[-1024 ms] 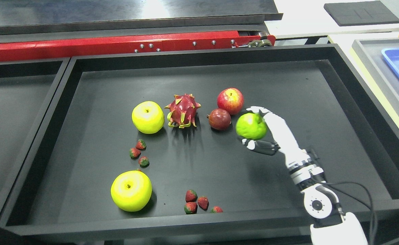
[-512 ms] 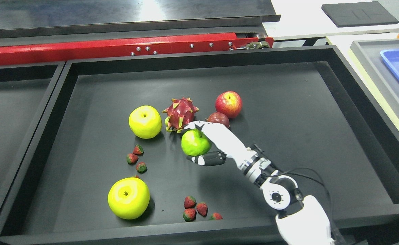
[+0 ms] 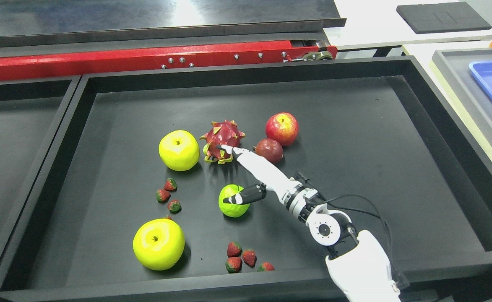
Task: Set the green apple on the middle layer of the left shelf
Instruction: 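Withdraw the open right hand away from the placed green apple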
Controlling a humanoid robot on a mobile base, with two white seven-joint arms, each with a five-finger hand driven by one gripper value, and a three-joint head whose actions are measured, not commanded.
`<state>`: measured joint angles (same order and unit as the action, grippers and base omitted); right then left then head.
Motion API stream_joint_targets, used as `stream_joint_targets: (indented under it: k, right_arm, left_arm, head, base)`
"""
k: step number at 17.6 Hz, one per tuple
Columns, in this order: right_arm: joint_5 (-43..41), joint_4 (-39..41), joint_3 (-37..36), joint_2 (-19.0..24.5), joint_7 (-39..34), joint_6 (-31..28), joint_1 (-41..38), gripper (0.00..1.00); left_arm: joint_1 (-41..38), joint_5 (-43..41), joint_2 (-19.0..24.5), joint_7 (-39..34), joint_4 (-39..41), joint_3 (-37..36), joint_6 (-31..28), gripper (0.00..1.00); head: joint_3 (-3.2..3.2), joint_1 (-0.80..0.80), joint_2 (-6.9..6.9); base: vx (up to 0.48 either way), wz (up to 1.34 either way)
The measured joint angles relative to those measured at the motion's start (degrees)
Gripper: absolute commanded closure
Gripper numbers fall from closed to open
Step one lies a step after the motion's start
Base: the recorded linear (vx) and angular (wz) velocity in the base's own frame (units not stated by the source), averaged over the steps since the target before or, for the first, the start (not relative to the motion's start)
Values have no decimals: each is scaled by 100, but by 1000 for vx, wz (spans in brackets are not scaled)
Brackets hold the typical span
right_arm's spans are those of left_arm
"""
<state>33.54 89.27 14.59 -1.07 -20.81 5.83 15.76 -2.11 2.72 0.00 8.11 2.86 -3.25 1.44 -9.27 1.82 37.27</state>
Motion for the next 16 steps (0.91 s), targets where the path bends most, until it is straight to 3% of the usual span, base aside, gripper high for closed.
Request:
stream_joint_targets:
  k: [2, 4, 8, 16]
  right_arm:
    - [-494, -45, -263, 17, 440, 105, -54, 0]
    - [-1132, -89, -577, 37, 1185, 508, -275, 0]
    - [-1844, -92, -999, 59, 1891, 1317, -959, 0]
    - [-2714, 57, -1425, 83, 1602, 1328, -1830, 0]
  left_arm:
    - [0, 0, 0, 0, 0, 0, 0, 0]
    - [0, 0, 0, 0, 1, 0, 0, 0]
    - [1, 0, 0, 0, 2, 0, 0, 0]
    - [1, 0, 0, 0, 1, 0, 0, 0]
  head:
    - [0, 0, 0]
    - [0, 0, 0]
    - [0, 0, 0]
    - [0, 0, 0]
  base:
    - [0, 0]
    - [0, 0]
    - [0, 0]
    - [0, 0]
